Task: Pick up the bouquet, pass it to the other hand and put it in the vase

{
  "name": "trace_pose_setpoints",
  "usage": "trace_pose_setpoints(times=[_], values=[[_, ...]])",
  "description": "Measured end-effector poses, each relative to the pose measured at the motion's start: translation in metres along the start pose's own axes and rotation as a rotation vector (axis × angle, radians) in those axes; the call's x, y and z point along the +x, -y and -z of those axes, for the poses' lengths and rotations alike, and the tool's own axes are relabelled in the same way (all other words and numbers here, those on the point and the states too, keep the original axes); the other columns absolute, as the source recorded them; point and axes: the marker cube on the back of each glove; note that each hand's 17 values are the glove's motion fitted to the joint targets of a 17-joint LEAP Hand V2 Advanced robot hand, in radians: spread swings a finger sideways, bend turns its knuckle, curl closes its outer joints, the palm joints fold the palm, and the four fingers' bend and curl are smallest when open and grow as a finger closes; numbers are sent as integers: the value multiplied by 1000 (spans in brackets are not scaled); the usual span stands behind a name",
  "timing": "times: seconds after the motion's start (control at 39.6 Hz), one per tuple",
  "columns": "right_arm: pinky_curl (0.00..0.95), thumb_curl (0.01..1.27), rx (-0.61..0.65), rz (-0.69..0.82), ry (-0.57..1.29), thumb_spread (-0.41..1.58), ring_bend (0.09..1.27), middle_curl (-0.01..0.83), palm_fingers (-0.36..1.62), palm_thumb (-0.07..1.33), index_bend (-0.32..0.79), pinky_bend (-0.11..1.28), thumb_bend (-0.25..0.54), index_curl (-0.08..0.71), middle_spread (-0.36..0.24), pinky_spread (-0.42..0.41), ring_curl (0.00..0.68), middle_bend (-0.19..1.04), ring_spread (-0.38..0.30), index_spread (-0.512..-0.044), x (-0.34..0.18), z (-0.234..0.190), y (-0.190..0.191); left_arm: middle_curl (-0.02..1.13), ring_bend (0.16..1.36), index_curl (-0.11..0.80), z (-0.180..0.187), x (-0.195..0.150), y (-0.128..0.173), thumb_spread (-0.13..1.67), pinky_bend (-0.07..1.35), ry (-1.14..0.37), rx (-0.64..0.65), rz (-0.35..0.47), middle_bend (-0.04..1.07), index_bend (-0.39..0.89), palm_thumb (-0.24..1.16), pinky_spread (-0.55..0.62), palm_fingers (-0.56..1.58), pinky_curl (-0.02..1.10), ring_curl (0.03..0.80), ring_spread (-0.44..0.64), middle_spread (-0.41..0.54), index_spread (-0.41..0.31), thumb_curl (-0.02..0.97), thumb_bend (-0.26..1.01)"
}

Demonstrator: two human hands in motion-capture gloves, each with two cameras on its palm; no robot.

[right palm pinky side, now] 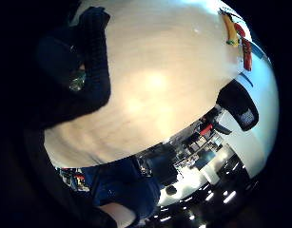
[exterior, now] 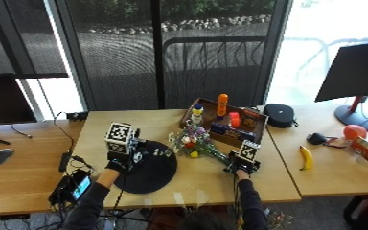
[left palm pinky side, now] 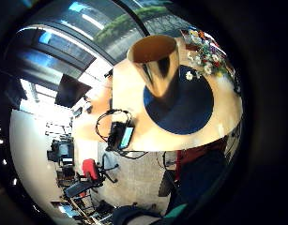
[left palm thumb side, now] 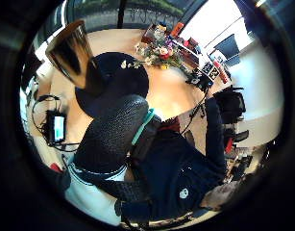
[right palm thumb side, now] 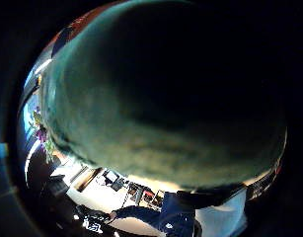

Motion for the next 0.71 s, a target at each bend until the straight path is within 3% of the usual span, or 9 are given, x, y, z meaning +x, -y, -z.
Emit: trace_pose_setpoints(times=[0.25,0.35,0.43,0.55,0.61,0.68,0.71], values=[[321,384,-16,56,-2,1083,527,414,524,736,151,490,-2,233,-114,184,360,256,-180,-270,-4,-2,-8,362,595,243,2,0,-6,1025,447,-4,-27,3,250,130,106,445,2,335,251,412,246,-47,296,-25],[299,391,-30,13,-13,1074,552,426,673,800,195,408,9,257,-127,152,367,283,-210,-294,-2,-2,-9,362,594,245,6,4,-9,1025,445,-18,-24,-3,248,136,105,445,5,335,251,412,246,-43,296,-25],[285,401,9,-1,-8,1093,561,419,813,875,320,335,40,311,-137,85,374,227,-228,-290,-3,0,-7,363,593,247,3,4,-9,1026,444,-8,-32,-2,246,135,106,445,6,335,250,412,246,-41,296,-25],[281,406,72,-11,26,1108,548,424,940,945,386,272,57,366,-186,1,390,202,-242,-280,-7,6,-5,363,591,250,-7,0,-1,1027,442,9,-13,-4,244,137,106,445,8,335,250,412,246,-40,297,-25],[281,404,73,-14,23,1112,535,425,948,956,381,253,54,378,-201,-17,393,190,-247,-277,-8,7,-6,364,591,250,-9,-1,0,1028,442,13,-10,-2,243,132,106,445,7,336,250,412,246,-40,297,-25],[279,396,56,-38,6,1136,577,455,1113,971,315,197,54,385,-222,-60,410,288,-249,-269,-6,7,-6,364,589,252,-6,0,-2,1028,439,18,-18,3,241,139,112,445,10,335,249,412,246,-40,300,-22],[283,398,57,-47,9,1132,556,442,1044,980,341,196,54,402,-234,-52,408,236,-249,-270,-5,7,-6,364,589,253,-6,0,-2,1027,440,18,-18,2,241,135,111,445,9,336,249,412,246,-39,300,-24]])
